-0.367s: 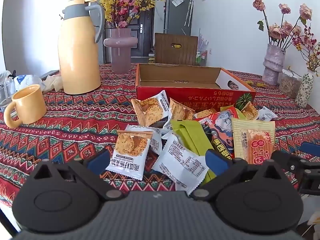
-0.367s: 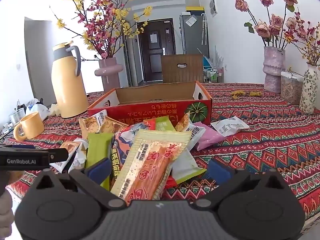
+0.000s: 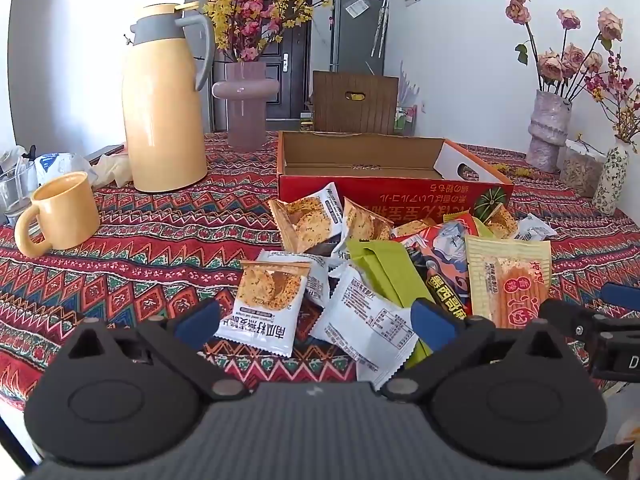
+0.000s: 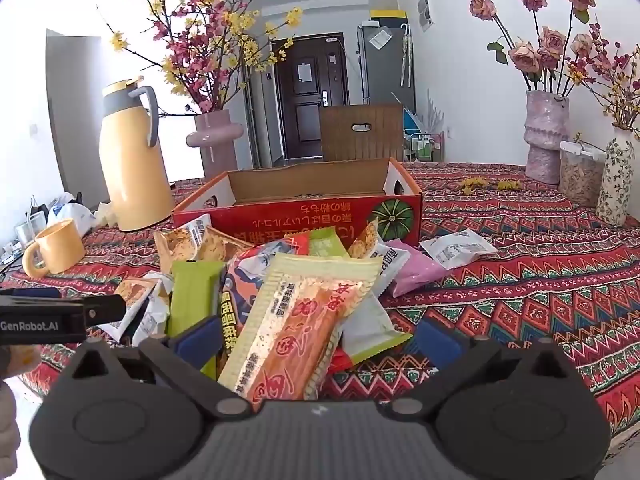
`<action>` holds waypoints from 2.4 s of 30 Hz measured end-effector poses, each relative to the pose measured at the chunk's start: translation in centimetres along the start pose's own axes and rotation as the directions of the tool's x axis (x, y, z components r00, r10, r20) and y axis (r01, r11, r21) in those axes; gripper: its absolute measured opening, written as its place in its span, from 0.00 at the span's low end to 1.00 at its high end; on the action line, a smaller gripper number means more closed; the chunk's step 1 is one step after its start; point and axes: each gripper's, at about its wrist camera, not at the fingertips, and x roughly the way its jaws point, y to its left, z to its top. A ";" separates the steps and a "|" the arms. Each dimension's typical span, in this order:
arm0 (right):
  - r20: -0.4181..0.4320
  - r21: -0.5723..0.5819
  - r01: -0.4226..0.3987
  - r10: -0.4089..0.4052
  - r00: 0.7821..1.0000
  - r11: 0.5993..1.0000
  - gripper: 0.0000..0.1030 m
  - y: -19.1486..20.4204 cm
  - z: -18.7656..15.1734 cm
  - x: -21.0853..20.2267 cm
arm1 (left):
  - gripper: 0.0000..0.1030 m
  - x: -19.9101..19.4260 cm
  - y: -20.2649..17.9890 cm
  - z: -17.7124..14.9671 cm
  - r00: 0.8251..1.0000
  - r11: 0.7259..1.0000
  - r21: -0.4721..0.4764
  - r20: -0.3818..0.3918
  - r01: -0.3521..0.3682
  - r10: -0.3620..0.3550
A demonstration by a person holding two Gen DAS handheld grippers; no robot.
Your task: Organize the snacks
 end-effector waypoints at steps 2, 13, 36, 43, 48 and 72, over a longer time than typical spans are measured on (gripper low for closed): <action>-0.004 -0.005 0.005 -0.005 1.000 1.000 1.00 0.4 0.0 0.0 | 1.00 -0.1 -0.1 0.0 1.000 1.000 0.002 0.005 0.000 0.000; -0.008 -0.011 0.007 -0.007 1.000 1.000 1.00 0.7 0.0 0.0 | 1.00 -0.5 0.0 -0.1 1.000 1.000 -0.006 0.025 -0.013 0.013; -0.011 -0.011 0.007 -0.007 1.000 1.000 1.00 0.8 -0.1 0.1 | 1.00 -0.7 0.1 -0.1 1.000 1.000 -0.011 0.027 -0.008 0.009; -0.012 -0.011 0.006 -0.006 1.000 1.000 1.00 0.8 -0.1 0.0 | 1.00 -0.7 0.2 -0.2 1.000 1.000 -0.016 0.026 -0.005 0.006; -0.017 -0.008 0.001 -0.001 1.000 1.000 1.00 0.9 -0.4 0.4 | 1.00 -0.6 0.2 -0.2 1.000 1.000 -0.018 0.025 0.000 0.000; -0.034 -0.002 -0.006 0.006 0.999 1.000 1.00 0.9 -0.5 0.9 | 1.00 -0.2 0.8 -0.7 1.000 0.999 -0.035 0.014 0.008 -0.008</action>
